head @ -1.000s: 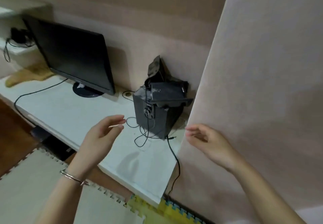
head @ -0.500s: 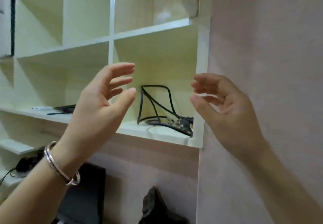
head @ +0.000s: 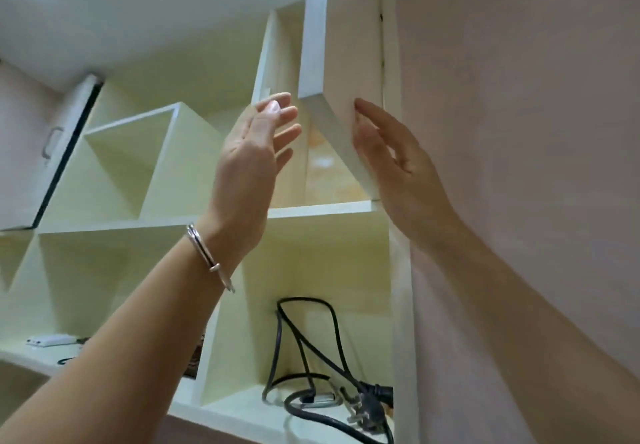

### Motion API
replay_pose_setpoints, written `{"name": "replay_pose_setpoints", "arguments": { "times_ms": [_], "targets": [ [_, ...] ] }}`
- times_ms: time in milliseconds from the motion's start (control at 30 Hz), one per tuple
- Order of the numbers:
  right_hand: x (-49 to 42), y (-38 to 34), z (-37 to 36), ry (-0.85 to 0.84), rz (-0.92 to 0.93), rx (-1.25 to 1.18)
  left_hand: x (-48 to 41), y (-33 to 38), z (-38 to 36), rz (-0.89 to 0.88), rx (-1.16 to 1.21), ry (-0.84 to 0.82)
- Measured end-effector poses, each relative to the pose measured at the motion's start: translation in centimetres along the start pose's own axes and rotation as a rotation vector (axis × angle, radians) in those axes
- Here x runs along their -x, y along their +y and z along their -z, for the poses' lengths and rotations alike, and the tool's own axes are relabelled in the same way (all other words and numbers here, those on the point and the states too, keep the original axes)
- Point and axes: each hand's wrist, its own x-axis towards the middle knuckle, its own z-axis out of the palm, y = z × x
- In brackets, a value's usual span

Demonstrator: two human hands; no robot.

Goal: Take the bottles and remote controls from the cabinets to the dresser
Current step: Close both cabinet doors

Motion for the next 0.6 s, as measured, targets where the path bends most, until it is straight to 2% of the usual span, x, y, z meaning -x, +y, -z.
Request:
{"name": "replay_pose_setpoints", "arguments": {
  "times_ms": [200, 267, 400, 600],
  "targets": [
    [-1.1, 0.2, -2.8, 0.015, 0.003, -0.019, -0.7, 2.5, 2.2, -0.063, 0.127, -0.063],
    [-1.3, 0.3, -4.2, -0.007, 0.012, 0.097, -1.2, 2.2, 3.6, -0.056, 0.097, -0.031],
    [-1.5, 1.0, -7.4, -0.073, -0.013, 0.417, -2.9, -1.6, 6.8, -0.032, -0.150, 0.139],
    [-2.1, 3.1, -9.7, -0.092, -0.035, 0.632, -4.8, -6.2, 9.4, 0.035, -0.219, 0.125]
  ]
}}
